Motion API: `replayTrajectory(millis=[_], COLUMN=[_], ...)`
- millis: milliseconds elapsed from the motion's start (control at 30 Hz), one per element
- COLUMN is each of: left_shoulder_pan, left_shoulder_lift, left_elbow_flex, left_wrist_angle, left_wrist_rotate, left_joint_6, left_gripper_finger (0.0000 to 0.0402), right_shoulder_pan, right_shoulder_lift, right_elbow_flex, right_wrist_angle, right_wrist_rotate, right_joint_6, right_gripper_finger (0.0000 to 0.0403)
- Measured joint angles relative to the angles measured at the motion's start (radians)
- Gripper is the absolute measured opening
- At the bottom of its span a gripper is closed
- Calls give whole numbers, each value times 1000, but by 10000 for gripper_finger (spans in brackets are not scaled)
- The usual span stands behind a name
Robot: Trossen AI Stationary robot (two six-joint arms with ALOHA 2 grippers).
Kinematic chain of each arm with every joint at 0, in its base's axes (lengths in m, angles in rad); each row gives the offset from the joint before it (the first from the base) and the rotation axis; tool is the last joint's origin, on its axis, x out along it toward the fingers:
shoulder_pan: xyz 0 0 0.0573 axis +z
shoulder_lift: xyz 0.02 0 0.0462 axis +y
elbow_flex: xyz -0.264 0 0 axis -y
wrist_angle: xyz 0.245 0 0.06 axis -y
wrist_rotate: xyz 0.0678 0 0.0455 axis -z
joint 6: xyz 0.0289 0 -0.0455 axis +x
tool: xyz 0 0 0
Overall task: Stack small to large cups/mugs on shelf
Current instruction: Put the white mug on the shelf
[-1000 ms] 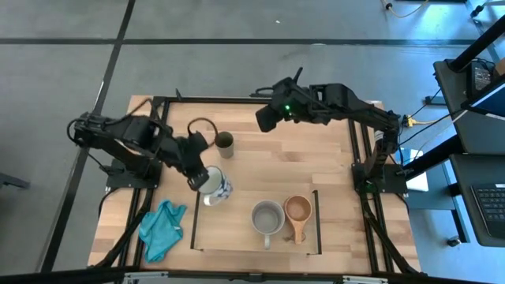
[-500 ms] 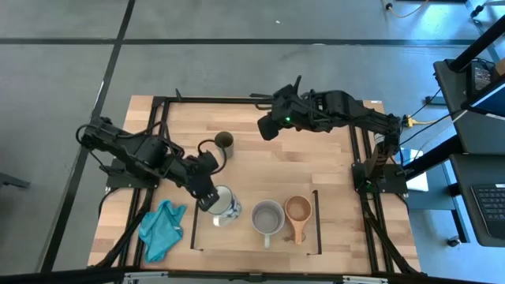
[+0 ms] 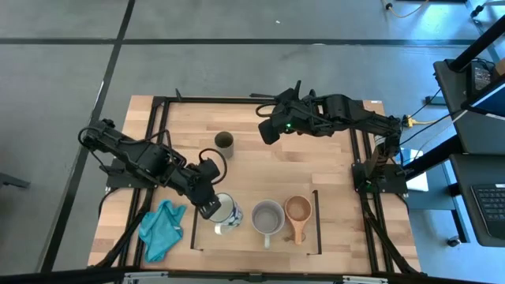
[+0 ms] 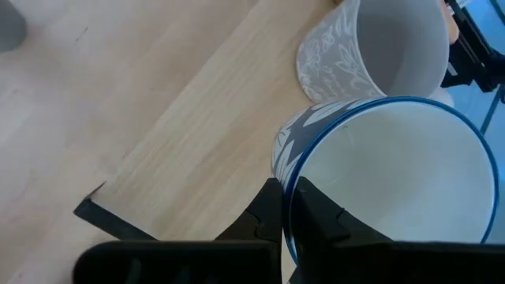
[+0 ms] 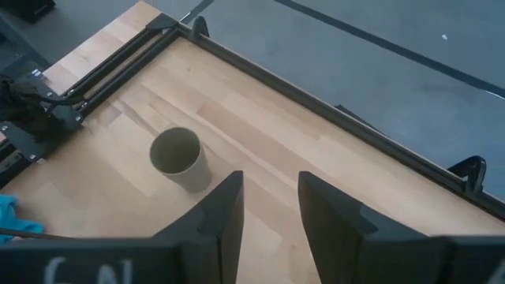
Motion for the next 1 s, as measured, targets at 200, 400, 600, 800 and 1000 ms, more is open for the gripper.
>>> replayTrajectory(millis=[200, 400, 600, 800, 1000], left_shoulder_pan=[-4, -4, -4, -5, -5], left_shoulder_lift=[12, 48, 53, 57, 66], left_elbow_flex=[0, 0, 0, 0, 0], left_wrist_angle=[4, 3, -3, -11, -19], left_wrist_rotate=[3, 31, 31, 45, 53], left_joint_6=[-5, -5, -5, 0, 3], left_gripper_finger=[6, 6, 6, 6, 6], right_shoulder_pan=[1, 1, 4, 3, 23], right_shoulder_lift=[0, 0, 0, 0, 0], right_elbow_flex=[0, 0, 0, 0, 0], right_wrist_angle=[-8, -10, -14, -14, -14], right_wrist_rotate=[2, 2, 2, 1, -24], right_joint_6=[0, -1, -2, 0, 28], right_gripper_finger=[123, 123, 123, 123, 123])
